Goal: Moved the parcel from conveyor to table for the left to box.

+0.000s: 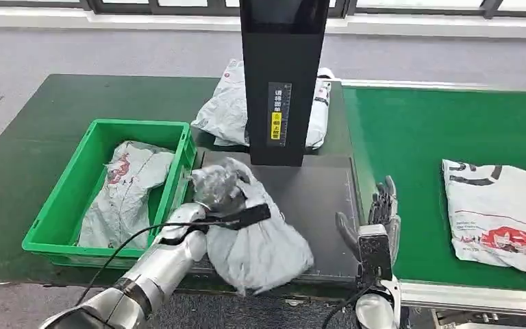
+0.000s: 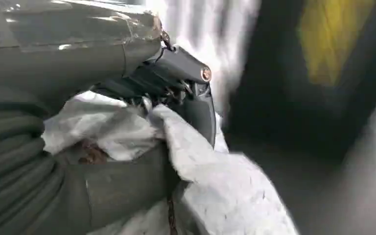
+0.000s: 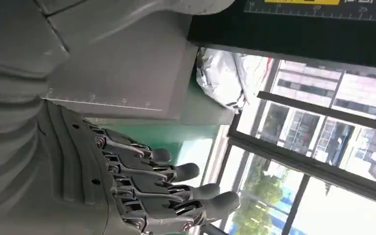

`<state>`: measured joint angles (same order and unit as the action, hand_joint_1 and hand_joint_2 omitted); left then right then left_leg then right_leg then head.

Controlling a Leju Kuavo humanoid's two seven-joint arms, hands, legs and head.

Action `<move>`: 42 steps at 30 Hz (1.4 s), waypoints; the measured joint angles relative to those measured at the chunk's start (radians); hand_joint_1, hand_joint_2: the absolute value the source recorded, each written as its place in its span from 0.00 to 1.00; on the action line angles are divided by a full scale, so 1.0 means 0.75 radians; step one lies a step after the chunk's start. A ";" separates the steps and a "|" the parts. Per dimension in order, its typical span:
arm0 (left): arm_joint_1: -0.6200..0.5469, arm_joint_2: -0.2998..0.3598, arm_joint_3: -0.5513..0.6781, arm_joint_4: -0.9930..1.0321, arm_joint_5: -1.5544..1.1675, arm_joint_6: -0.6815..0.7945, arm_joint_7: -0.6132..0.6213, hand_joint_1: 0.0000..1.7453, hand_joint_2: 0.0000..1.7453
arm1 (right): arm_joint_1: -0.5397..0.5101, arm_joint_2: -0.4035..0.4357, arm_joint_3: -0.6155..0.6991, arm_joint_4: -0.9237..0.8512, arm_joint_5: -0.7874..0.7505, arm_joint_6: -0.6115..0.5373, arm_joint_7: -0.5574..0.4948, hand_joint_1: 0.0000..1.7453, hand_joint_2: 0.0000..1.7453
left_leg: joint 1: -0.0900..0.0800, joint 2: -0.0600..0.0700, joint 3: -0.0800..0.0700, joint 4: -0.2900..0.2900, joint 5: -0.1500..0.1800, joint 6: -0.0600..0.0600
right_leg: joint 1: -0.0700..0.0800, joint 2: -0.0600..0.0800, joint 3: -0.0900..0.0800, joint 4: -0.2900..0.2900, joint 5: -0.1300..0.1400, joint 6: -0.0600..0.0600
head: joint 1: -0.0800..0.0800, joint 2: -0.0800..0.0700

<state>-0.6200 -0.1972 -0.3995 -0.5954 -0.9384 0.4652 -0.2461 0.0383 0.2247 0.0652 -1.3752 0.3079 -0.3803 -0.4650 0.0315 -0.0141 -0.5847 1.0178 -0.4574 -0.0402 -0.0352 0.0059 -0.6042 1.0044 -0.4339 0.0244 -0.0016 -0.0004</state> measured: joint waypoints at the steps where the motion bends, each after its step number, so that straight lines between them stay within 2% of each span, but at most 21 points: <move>1: -0.015 0.002 0.012 -0.020 -0.008 0.024 0.010 1.00 1.00 | 0.003 0.002 0.000 -0.005 0.000 0.000 0.000 0.00 1.00 | 0.000 0.000 0.000 0.000 0.000 0.000 | 0.000 0.000 0.000 0.000 0.000 0.000 | 0.000 0.000; 3: -0.023 0.005 0.030 -0.052 -0.041 0.030 0.023 1.00 1.00 | 0.006 0.004 0.000 -0.015 0.001 0.000 0.001 0.00 1.00 | 0.000 -0.001 0.000 0.000 0.000 0.000 | 0.000 0.000 0.001 0.000 0.000 0.000 | 0.000 0.000; 8: -0.028 0.014 0.105 -0.188 -0.378 0.296 0.189 1.00 1.00 | 0.015 0.018 0.000 -0.033 -0.004 -0.011 0.005 0.00 1.00 | 0.000 0.000 -0.002 0.000 0.000 0.000 | 0.000 0.001 -0.001 0.000 0.000 0.000 | 0.000 0.000; 13: -0.093 0.038 0.305 -0.375 -0.710 0.309 0.316 1.00 1.00 | 0.015 0.020 0.000 -0.033 -0.037 -0.051 0.001 0.00 1.00 | 0.000 0.000 -0.002 0.000 0.000 0.000 | 0.000 0.001 -0.002 0.000 0.000 0.000 | 0.000 0.000; 19: -0.132 0.106 0.423 -0.419 -0.741 0.309 0.522 1.00 1.00 | 0.021 0.020 0.000 -0.033 -0.059 -0.067 -0.008 0.00 1.00 | 0.000 0.001 -0.002 0.000 0.000 0.000 | 0.000 0.002 -0.002 0.001 0.000 0.000 | 0.000 0.000; 24: -0.136 0.157 0.443 -0.407 -0.742 0.309 0.590 1.00 1.00 | 0.022 0.020 0.000 -0.033 -0.061 -0.069 -0.014 0.00 1.00 | 0.000 0.000 -0.003 0.000 0.000 0.000 | 0.000 0.001 -0.002 0.001 0.000 0.000 | 0.000 0.000; 28: -0.159 0.242 0.433 -0.314 -0.742 0.309 0.836 1.00 1.00 | 0.022 0.019 0.000 -0.033 -0.070 -0.067 -0.011 0.00 1.00 | 0.000 0.003 -0.002 0.000 0.000 0.000 | 0.000 0.004 -0.002 0.001 0.000 0.000 | 0.001 0.000; 29: -0.159 0.273 0.436 -0.286 -0.742 0.309 0.843 0.32 1.00 | 0.023 0.018 0.000 -0.032 -0.078 -0.067 -0.005 0.00 1.00 | 0.000 0.004 -0.002 -0.001 -0.001 -0.001 | 0.000 0.005 -0.003 0.001 0.000 0.000 | 0.000 0.000; 30: -0.159 0.304 0.444 -0.256 -0.742 0.309 0.854 0.00 1.00 | 0.023 0.014 0.001 -0.032 -0.084 -0.067 0.004 0.00 1.00 | 0.000 0.005 -0.002 -0.001 0.000 -0.001 | 0.000 0.006 -0.004 0.001 0.000 0.000 | 0.000 0.000; 35: -0.147 0.438 0.529 -0.029 -0.741 0.304 0.900 0.00 1.00 | 0.030 -0.002 0.006 -0.031 -0.086 -0.037 0.006 0.00 1.00 | 0.001 0.007 -0.001 -0.002 0.000 -0.001 | 0.001 0.008 -0.005 0.002 -0.001 -0.002 | 0.000 0.000; 42: -0.096 0.504 0.645 0.141 -0.741 0.239 0.927 0.00 1.00 | 0.037 -0.011 0.010 -0.031 -0.085 0.033 0.040 0.00 1.00 | 0.000 0.005 -0.003 -0.002 0.000 -0.002 | 0.000 0.006 -0.005 0.002 -0.001 -0.002 | 0.001 0.000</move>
<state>-0.6921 0.1805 0.0843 -0.4894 -1.4942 0.6447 0.4494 0.0663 0.2163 0.0725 -1.3985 0.2441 -0.3559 -0.4349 0.0319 -0.0103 -0.5868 1.0160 -0.4572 -0.0416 -0.0350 0.0104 -0.6082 1.0061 -0.4348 0.0231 -0.0011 0.0000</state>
